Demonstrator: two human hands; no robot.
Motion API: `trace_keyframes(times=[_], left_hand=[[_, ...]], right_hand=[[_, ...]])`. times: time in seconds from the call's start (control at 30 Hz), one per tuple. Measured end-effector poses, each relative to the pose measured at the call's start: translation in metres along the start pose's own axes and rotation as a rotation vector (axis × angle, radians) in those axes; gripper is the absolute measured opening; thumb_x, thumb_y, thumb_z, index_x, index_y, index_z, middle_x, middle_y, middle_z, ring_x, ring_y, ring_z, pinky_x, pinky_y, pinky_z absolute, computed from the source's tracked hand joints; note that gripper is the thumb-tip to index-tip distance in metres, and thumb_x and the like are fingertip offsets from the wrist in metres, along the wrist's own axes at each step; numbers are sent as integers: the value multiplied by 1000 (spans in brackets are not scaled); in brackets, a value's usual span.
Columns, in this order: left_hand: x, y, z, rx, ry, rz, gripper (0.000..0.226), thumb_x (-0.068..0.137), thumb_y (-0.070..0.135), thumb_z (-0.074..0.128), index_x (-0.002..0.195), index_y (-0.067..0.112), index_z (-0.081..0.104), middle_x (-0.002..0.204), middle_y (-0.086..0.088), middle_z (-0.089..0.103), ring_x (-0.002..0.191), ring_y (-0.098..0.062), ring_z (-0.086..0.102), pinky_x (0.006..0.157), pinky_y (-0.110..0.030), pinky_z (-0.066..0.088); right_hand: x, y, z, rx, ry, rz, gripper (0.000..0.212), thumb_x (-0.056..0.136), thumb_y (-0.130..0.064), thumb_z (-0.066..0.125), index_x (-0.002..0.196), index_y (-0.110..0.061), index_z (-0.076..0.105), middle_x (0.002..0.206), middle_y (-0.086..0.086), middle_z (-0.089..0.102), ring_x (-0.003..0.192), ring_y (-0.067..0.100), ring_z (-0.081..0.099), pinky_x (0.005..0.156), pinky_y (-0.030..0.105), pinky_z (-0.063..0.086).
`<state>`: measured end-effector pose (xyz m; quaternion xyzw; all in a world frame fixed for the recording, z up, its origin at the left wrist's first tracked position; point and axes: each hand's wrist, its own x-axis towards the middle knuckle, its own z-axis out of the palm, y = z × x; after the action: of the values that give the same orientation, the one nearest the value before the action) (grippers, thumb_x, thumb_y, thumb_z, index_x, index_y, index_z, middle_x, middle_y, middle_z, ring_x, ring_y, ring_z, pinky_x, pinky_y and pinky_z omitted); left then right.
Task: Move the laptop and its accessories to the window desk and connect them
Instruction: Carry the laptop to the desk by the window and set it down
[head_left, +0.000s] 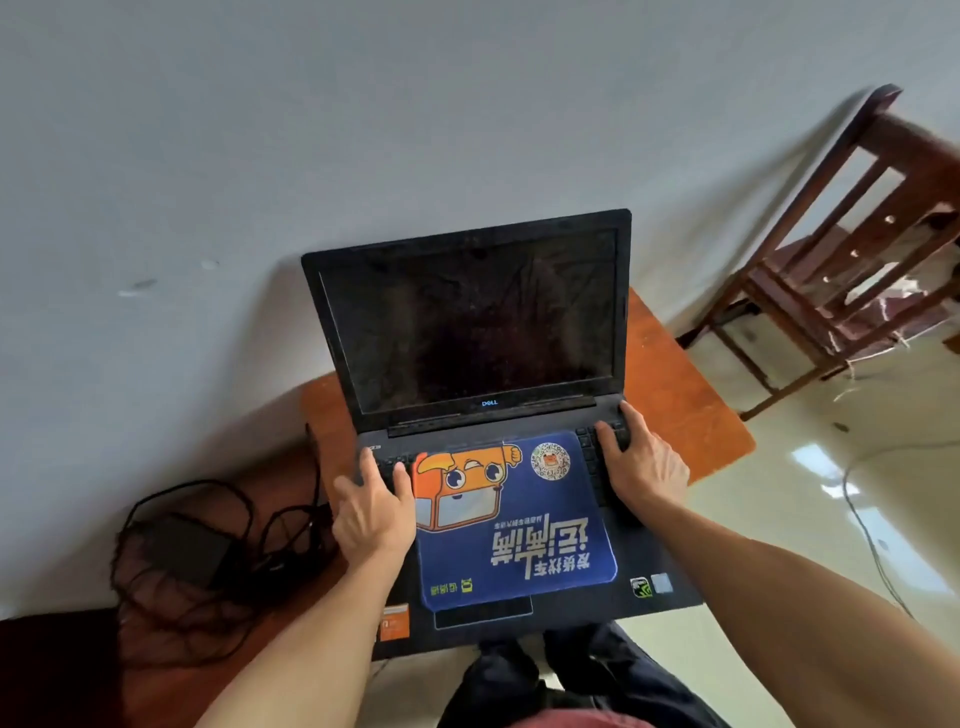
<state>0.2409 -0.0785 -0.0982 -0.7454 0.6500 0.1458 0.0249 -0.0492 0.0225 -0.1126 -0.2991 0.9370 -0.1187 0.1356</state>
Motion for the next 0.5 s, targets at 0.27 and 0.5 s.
trace_keyframes(times=[0.27,0.5], left_hand=[[-17,94,-28,-34,67,324,57,93,59,24,143,29,23,115,-14,46,85,-28,62,55,-30,47],[-85,208,-13,-37,34,606,56,94,56,32,138,22,32,117,-17,49,93,-34,61,64,-36,50]], right_hand=[[-7,70,-72,110,135,163,70,85,-77,30,145,-41,28,123,14,64,106,35,62,82,40,48],[-22,191,-127,149,254,389,67,86,-73,38,144,-40,33,119,11,67,101,33,64,69,33,40]])
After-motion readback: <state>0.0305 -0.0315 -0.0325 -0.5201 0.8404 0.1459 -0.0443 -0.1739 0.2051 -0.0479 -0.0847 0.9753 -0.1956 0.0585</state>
